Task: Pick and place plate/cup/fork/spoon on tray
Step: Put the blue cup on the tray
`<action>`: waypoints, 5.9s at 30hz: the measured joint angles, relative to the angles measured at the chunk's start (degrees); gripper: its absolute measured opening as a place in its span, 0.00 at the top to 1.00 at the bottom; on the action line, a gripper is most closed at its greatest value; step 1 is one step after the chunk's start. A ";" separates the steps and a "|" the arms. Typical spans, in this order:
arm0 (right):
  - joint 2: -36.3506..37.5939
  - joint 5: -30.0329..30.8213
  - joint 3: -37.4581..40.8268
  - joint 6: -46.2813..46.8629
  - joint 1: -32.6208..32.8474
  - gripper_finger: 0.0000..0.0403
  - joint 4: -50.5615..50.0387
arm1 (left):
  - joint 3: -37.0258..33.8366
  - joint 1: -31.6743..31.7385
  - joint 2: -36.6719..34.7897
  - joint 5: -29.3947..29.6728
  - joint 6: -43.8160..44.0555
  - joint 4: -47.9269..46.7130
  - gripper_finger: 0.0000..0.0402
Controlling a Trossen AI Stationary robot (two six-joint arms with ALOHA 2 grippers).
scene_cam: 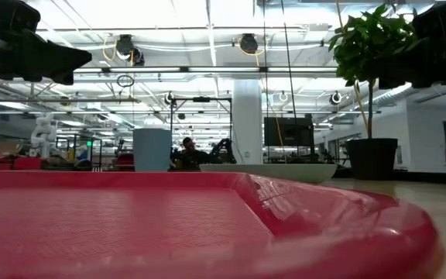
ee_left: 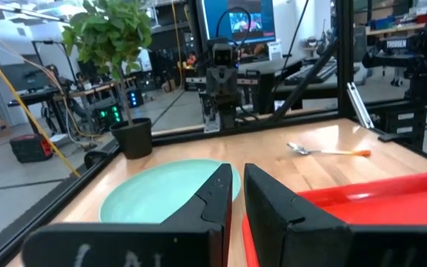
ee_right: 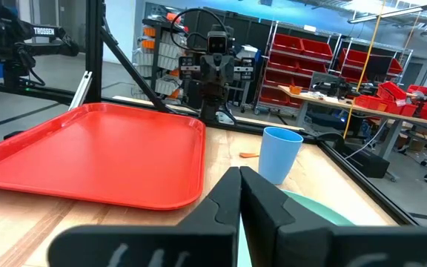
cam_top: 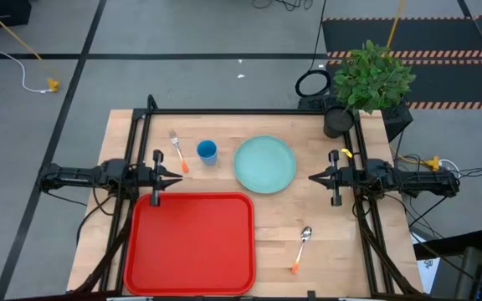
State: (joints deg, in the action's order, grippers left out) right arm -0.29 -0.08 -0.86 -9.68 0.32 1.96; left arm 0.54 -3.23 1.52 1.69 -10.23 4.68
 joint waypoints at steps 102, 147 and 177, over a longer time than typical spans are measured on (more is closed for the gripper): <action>-0.20 1.54 0.01 28.07 0.15 1.00 4.09 | 61.98 21.10 85.48 -1.18 -2.89 -48.95 0.58; -16.15 1.61 0.00 27.69 0.15 1.00 15.43 | 60.85 -17.09 64.90 1.74 33.32 -65.74 0.97; -36.99 7.53 -3.30 24.64 4.28 1.00 38.74 | 52.88 -50.22 65.70 10.74 89.48 -78.30 0.97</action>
State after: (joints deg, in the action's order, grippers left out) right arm -37.28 7.45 -4.16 14.97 4.60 40.70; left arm 53.41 -53.45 67.22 12.43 79.25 -73.63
